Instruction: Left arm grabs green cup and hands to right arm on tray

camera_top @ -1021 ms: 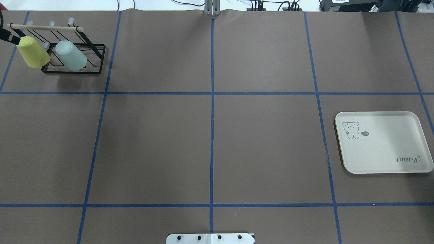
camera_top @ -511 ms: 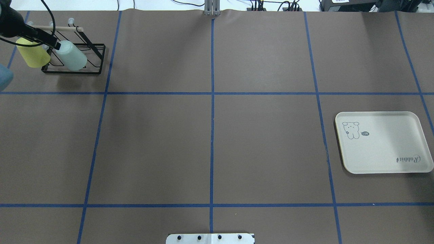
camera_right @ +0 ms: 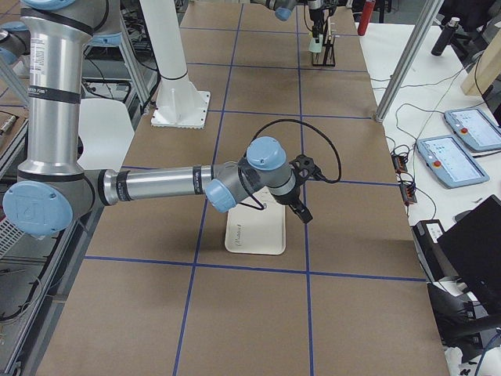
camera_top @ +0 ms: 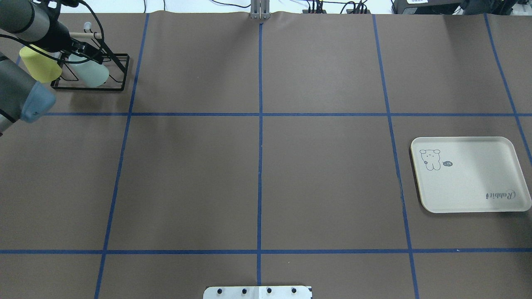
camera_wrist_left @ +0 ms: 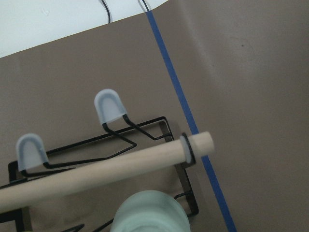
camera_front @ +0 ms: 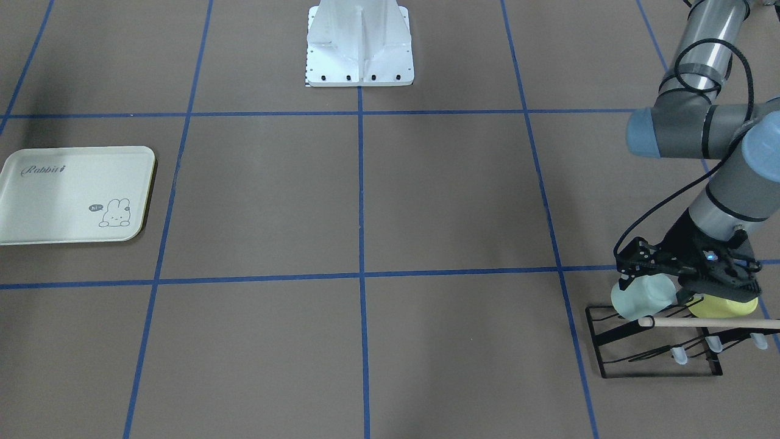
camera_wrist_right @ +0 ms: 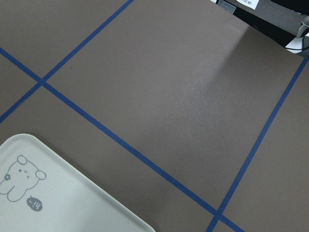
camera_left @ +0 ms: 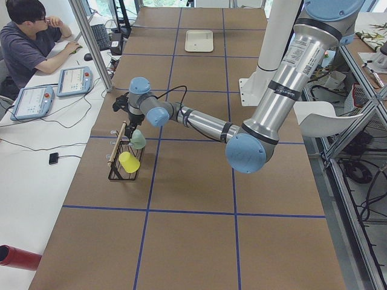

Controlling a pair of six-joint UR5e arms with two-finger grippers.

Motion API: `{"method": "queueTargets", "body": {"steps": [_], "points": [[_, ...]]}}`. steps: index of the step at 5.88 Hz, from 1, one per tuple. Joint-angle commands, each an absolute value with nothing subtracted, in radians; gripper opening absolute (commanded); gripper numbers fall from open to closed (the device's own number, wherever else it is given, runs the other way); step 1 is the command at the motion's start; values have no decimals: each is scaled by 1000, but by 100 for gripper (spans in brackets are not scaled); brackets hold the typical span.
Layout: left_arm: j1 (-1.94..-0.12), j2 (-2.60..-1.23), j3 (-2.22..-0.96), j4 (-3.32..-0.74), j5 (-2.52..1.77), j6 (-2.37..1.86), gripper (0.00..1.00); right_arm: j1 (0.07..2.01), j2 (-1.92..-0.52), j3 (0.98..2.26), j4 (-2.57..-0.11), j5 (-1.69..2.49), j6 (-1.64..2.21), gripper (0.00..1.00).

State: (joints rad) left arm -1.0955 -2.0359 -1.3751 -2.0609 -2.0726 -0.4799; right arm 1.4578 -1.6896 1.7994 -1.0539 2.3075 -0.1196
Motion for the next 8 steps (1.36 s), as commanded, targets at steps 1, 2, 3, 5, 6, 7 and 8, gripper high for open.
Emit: {"method": "queueTargets", "body": {"steps": [1,2,3,5,6,7,8], "points": [[-1092,-2042,-1342,-2083,-2068,-471,100,1457,-1687,1799,-1054,2307,-120,100],[-1092,-2036,-1342,-2083,-2068,-469,100,1457,-1687,1799,-1054,2307,-118,100],[-1094,-2033,-1342,-2083,-2066,-469,99,1457,-1687,1801,-1054,2307,-120,100],[-1098,-2026,-1342,-2082,-2074,-414,99,1457,-1687,1799,-1054,2307,-120,100],[-1095,-2016,-1345,-2082,-2075,-414,99,1457,-1687,1801,-1052,2309,-120,100],[-1097,-2014,-1348,-2080,-2079,-414,94,1457,-1689,1801,-1052,2309,-120,100],[-1097,-2002,-1357,-2080,-2079,-414,87,1457,-1689,1799,-1045,2309,-120,100]]}}
